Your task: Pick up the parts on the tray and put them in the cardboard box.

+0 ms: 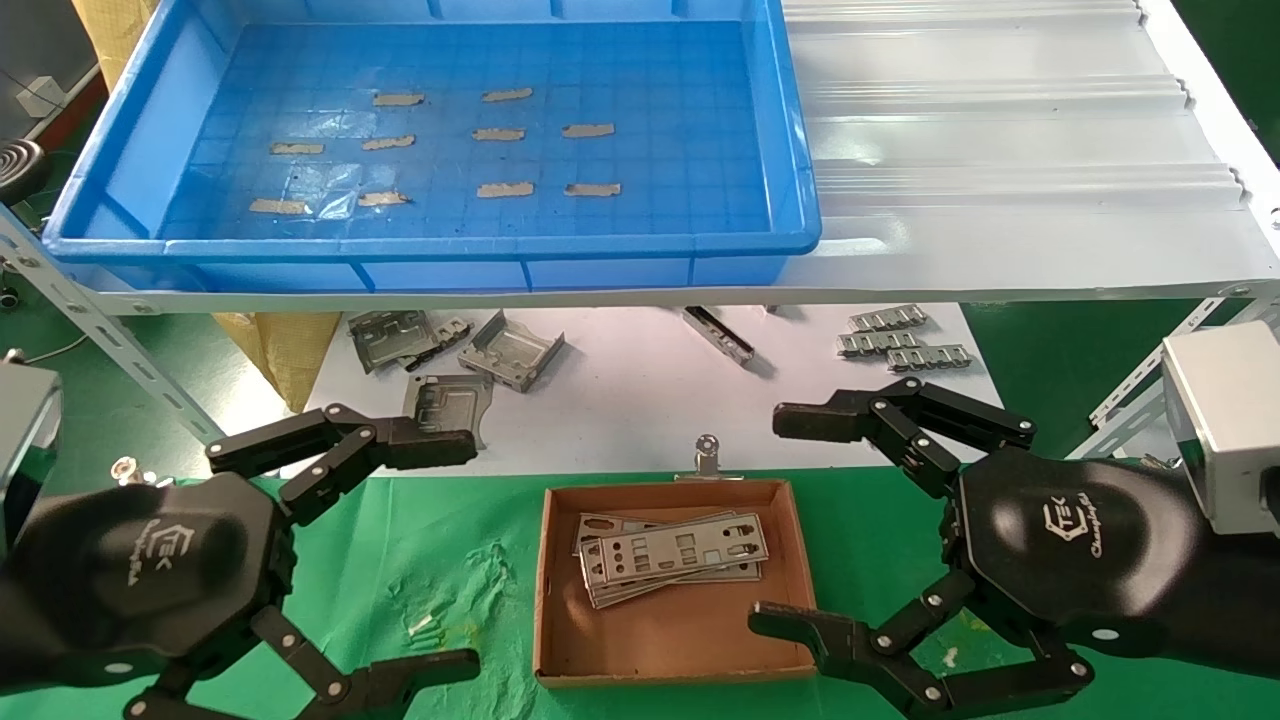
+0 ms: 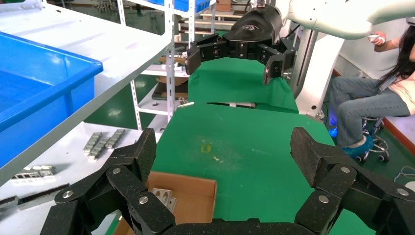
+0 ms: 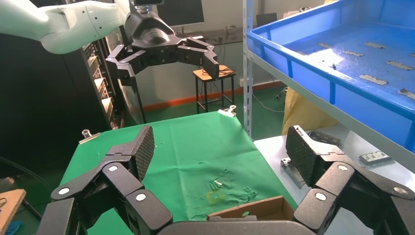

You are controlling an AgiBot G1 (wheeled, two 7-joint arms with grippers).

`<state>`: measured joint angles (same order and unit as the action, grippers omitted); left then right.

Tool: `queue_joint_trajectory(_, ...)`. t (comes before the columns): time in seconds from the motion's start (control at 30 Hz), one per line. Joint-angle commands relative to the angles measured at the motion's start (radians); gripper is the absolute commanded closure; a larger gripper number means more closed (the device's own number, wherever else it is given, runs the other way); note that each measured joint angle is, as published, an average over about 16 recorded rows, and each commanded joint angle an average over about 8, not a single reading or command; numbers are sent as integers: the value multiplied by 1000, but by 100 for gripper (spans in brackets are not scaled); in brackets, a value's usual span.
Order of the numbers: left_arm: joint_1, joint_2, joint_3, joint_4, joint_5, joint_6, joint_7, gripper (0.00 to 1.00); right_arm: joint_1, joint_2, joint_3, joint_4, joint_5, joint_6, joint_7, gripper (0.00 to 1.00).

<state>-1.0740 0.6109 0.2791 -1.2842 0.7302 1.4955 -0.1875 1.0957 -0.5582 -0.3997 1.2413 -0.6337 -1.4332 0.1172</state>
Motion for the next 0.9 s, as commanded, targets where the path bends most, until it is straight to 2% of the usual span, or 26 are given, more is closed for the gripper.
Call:
queue_joint_trajectory(0.03,0,0,0,0,0,0,0,0,0,0,0,0,0,0,0,0)
queue_joint_trajectory(0.9,-1,1,1,3,1,0,1,0,0,0,0,0,0,0,0,0)
